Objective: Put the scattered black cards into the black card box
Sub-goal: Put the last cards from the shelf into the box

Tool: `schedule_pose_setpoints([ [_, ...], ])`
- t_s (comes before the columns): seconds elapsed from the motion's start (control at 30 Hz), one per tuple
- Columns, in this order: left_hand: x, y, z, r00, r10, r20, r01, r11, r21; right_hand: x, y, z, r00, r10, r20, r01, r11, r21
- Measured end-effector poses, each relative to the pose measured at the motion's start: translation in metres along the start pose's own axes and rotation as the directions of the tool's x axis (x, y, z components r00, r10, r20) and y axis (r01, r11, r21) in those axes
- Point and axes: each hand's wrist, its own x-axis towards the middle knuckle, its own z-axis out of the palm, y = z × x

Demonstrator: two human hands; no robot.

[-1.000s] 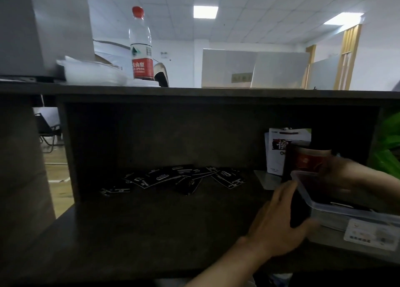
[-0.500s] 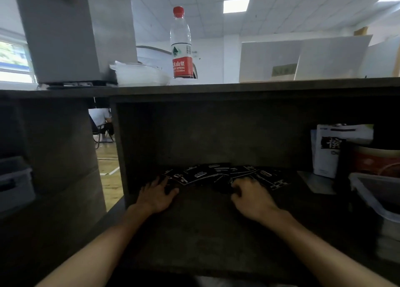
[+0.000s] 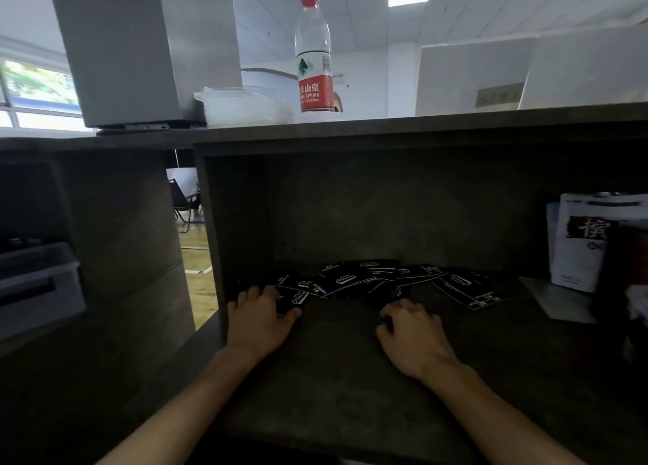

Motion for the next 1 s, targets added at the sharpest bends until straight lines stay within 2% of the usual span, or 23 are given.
schedule_pose_setpoints([
  [0.07,0.002,0.004,-0.002,0.997,-0.064,0.048,0.064,0.998,0.006,-0.001,0.000,-0.001,1.000,-0.001,0.002,0.001,1.000,0.008],
  [0.23,0.000,0.002,-0.010,0.973,-0.200,0.112,0.212,0.972,-0.104,-0.005,-0.001,-0.005,1.000,-0.022,-0.006,0.022,1.000,0.022],
  [0.43,-0.029,0.008,-0.023,0.969,-0.229,0.093,0.241,0.958,-0.154,-0.011,-0.007,-0.011,0.997,-0.063,-0.055,0.065,0.998,0.027],
  [0.5,-0.037,0.016,-0.027,0.976,-0.165,0.141,0.183,0.975,-0.123,-0.015,-0.012,-0.014,0.991,-0.118,-0.064,0.120,0.992,0.025],
  [0.57,-0.037,0.023,-0.029,0.972,-0.037,0.234,0.098,0.962,-0.254,-0.018,-0.014,-0.017,0.985,-0.162,-0.063,0.164,0.986,0.031],
  [0.63,-0.030,0.027,-0.036,0.979,0.051,0.199,0.025,0.933,-0.359,-0.021,-0.013,-0.019,0.984,-0.155,-0.084,0.161,0.985,0.061],
  [0.7,-0.015,0.027,-0.042,0.989,0.087,0.118,-0.047,0.951,-0.305,-0.022,-0.012,-0.020,0.986,-0.137,-0.097,0.145,0.986,0.080],
  [0.73,-0.008,0.026,-0.041,0.980,0.110,0.164,-0.070,0.970,-0.232,-0.021,-0.012,-0.019,0.987,-0.138,-0.083,0.144,0.987,0.072],
  [0.83,0.000,0.025,-0.033,0.886,0.205,0.416,-0.144,0.974,-0.173,-0.017,-0.011,-0.015,0.988,-0.143,-0.061,0.147,0.987,0.071],
  [0.93,0.003,0.031,-0.025,0.849,0.274,0.451,-0.189,0.956,-0.225,-0.014,-0.010,-0.012,0.990,-0.133,-0.052,0.138,0.985,0.107],
  [1.0,0.011,0.039,-0.031,0.814,0.223,0.537,-0.119,0.968,-0.222,-0.013,-0.009,-0.010,0.988,-0.143,-0.055,0.148,0.983,0.105],
])
